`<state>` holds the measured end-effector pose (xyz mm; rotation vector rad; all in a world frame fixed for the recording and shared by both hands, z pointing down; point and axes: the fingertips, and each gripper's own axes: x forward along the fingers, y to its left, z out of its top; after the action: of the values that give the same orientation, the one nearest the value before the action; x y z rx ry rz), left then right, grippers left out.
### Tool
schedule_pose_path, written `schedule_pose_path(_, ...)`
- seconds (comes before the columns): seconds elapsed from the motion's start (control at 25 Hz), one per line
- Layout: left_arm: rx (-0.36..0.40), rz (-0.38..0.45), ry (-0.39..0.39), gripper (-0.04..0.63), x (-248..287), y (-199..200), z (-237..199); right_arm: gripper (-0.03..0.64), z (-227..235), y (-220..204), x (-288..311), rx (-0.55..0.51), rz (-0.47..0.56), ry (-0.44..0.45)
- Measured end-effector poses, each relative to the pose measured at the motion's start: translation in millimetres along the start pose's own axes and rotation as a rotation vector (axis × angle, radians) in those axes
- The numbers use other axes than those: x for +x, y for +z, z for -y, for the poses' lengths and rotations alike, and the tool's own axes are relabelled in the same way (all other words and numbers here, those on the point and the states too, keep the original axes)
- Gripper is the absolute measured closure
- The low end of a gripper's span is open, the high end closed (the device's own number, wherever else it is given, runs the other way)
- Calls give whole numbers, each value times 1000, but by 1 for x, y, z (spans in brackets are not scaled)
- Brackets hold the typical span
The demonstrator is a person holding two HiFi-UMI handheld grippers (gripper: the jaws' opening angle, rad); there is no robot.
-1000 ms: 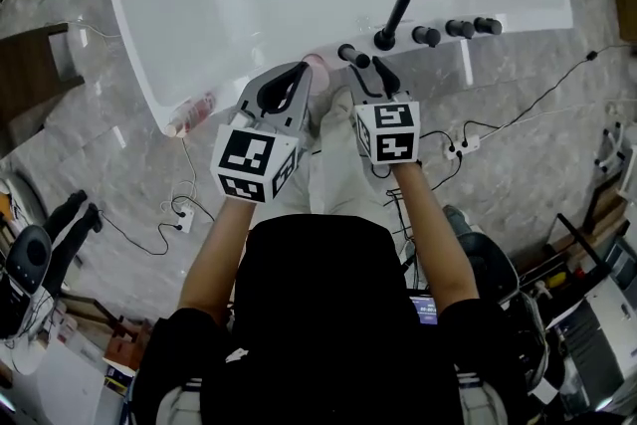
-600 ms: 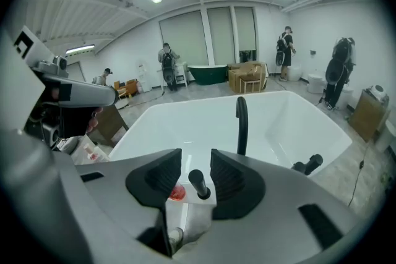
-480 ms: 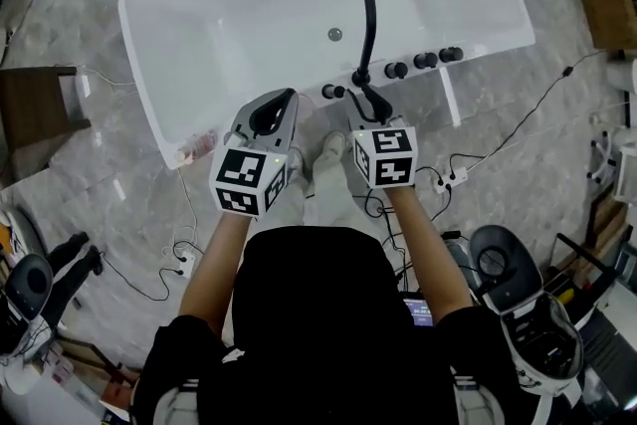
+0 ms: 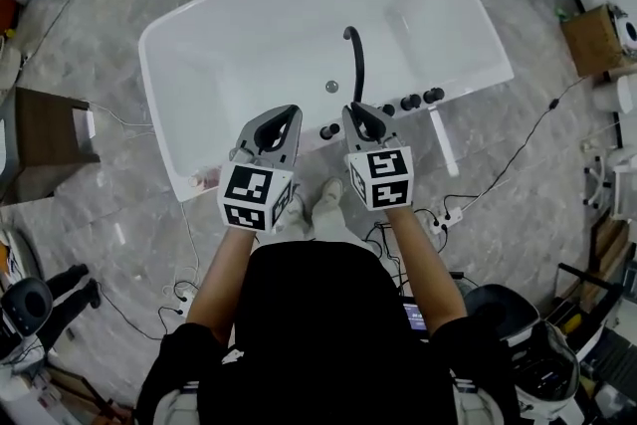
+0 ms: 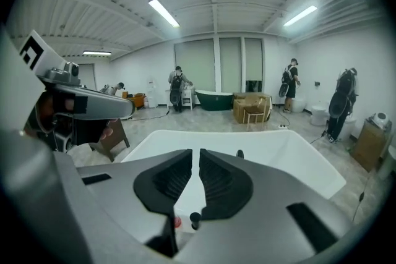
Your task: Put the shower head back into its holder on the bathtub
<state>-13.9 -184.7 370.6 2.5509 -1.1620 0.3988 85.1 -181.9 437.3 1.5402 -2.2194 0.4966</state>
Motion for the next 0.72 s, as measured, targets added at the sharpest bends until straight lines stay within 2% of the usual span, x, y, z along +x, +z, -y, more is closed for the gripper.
schedule_pose_path(0.4, 30, 127, 27, 581, -50, 62, -12, 592, -20, 88, -39, -10, 167, 14)
schedule_pose_path(0.56, 50, 194, 46, 581, -57, 101, -6, 594, -13, 132, -62, -39, 256, 30)
schedule_pose_path(0.72, 72, 248, 34, 581, -61, 125, 6, 594, -6, 157, -78, -68, 322, 32)
